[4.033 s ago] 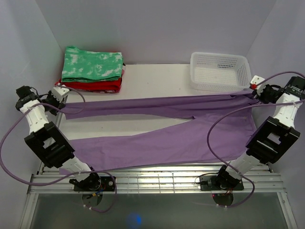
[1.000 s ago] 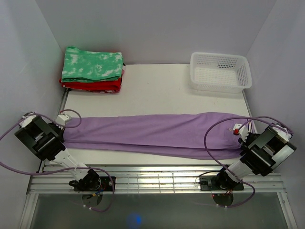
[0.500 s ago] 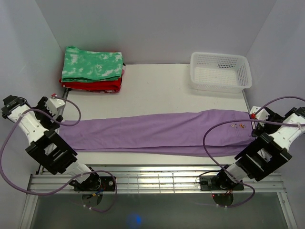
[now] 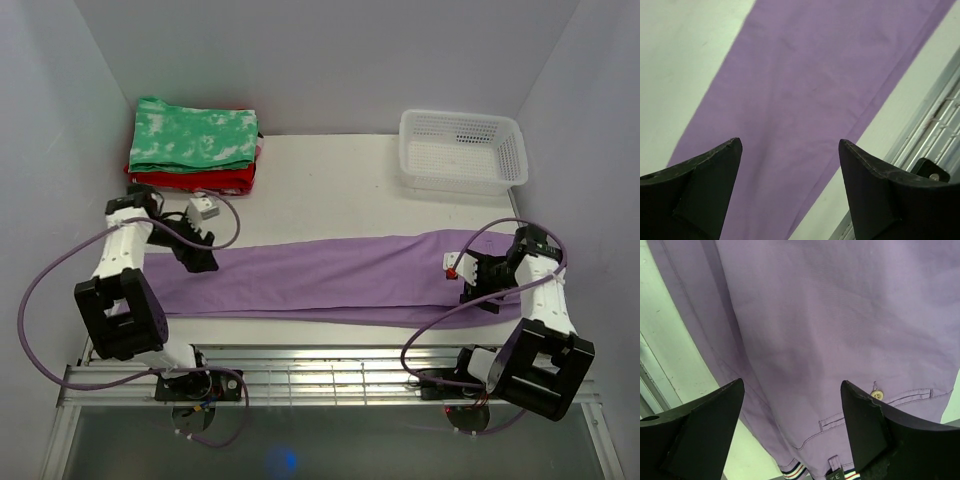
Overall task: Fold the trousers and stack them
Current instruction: Fold the trousers
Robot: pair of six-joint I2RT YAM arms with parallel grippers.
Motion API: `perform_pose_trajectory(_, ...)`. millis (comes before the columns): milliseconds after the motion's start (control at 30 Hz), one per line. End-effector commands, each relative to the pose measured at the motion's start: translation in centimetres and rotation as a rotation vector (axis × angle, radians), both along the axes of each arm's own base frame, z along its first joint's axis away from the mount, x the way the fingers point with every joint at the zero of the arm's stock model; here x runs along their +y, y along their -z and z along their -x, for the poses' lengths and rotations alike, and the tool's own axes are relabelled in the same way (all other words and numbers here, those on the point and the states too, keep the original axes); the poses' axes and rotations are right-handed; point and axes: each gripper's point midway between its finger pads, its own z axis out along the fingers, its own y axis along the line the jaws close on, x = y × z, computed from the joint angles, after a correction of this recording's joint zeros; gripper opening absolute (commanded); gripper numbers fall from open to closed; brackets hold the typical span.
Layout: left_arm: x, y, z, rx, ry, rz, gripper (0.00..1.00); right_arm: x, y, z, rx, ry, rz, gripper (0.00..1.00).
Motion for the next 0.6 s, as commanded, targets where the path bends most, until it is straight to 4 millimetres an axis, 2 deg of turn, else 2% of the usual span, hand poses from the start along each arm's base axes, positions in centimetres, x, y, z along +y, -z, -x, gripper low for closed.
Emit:
perform_pose_trajectory(0,-6.6,-0.6,0.8,0.005,0.053,0.05,0.88,-1.1,0.3,-1.7,-0.027,0.07,0.062,0.82)
perform_pose_trajectory(33,-7.9,0.3,1.8,0.017,0.093,0.047,0.87,-1.3,0.4,-2.1,-0.042,0.073,0.072,0.82)
perform_pose_trajectory(67,-8.9,-0.1,2.2,-0.027,0.123,0.033,0.83,-1.3,0.6,-2.0,-0.039,0.073,0.074,0.82)
perform_pose_trajectory(100,-9.6,-0.1,1.5,-0.067,0.12,0.01,0.8,-1.3,0.7,-1.9,-0.039,0.074,0.079,0.81)
perform_pose_trajectory(133,-12.3,0.6,2.9,-0.062,0.207,0.006,0.77,-1.3,0.7,-1.9,-0.04,0.073,0.081,0.8)
perform_pose_trajectory(167,-13.1,0.6,3.1,-0.079,0.224,-0.004,0.74,-1.1,0.7,-1.6,-0.04,0.065,0.079,0.79)
perform_pose_trajectory(200,-15.0,0.3,3.3,-0.113,0.26,-0.008,0.68,-1.0,0.8,-1.3,-0.035,0.058,0.078,0.76)
perform_pose_trajectory(267,-16.8,0.5,3.9,-0.12,0.293,-0.01,0.63,-0.7,0.8,-0.8,-0.042,0.038,0.089,0.73)
perform_pose_trajectory(300,-18.5,0.4,4.2,-0.142,0.335,-0.004,0.59,-0.4,1.2,-0.3,-0.037,0.024,0.091,0.72)
perform_pose_trajectory(367,-20.0,0.6,4.8,-0.129,0.355,-0.001,0.57,-0.1,1.2,-0.1,-0.061,0.009,0.102,0.72)
perform_pose_trajectory(400,-21.5,0.7,5.5,-0.134,0.4,0.003,0.57,0.1,1.7,0.1,-0.06,0.007,0.103,0.72)
perform_pose_trajectory(467,-22.5,1.9,6.1,-0.093,0.403,-0.019,0.55,0.4,1.9,0.0,-0.076,0.004,0.115,0.71)
perform_pose_trajectory(500,-23.7,2.2,6.7,-0.093,0.432,-0.017,0.55,0.4,2.0,0.0,-0.081,0.002,0.119,0.69)
perform_pose_trajectory(567,-24.5,3.4,6.9,-0.068,0.41,-0.044,0.59,0.7,2.5,0.4,-0.07,-0.002,0.118,0.68)
